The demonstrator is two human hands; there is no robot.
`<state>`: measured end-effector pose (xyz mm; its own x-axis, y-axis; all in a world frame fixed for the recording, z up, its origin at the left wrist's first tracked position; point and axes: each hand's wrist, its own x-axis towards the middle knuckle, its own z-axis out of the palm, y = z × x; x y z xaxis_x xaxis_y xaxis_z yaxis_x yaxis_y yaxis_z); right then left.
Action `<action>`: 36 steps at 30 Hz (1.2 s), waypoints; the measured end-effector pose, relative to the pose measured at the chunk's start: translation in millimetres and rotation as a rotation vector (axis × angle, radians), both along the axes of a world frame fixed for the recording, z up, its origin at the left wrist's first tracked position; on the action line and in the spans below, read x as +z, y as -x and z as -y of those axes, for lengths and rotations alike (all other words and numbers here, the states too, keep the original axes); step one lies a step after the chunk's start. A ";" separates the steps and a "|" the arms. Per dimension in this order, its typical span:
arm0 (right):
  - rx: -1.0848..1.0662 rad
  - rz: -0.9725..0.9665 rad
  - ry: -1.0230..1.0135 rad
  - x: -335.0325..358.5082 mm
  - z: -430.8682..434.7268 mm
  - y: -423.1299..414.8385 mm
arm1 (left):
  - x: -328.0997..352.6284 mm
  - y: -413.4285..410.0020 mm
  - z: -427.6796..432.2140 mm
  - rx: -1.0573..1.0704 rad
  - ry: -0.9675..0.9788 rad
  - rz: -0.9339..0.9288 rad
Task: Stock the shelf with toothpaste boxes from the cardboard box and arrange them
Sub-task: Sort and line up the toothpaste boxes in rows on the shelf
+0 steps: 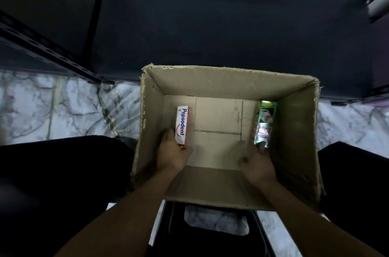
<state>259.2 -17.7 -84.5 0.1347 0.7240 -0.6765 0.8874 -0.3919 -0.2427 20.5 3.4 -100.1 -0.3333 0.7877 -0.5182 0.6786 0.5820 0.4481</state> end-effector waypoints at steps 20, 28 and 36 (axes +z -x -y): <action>-0.736 -0.171 -0.129 -22.7 -19.9 -21.3 | 58.0 0.2 -30.1 0.464 0.403 0.663; -0.462 -0.208 -0.281 27.5 -30.2 -17.2 | 102.9 -3.6 -28.9 0.247 0.444 0.697; -0.163 -0.257 -0.598 137.0 -59.0 -19.2 | 195.8 -13.6 -41.7 0.020 0.060 0.618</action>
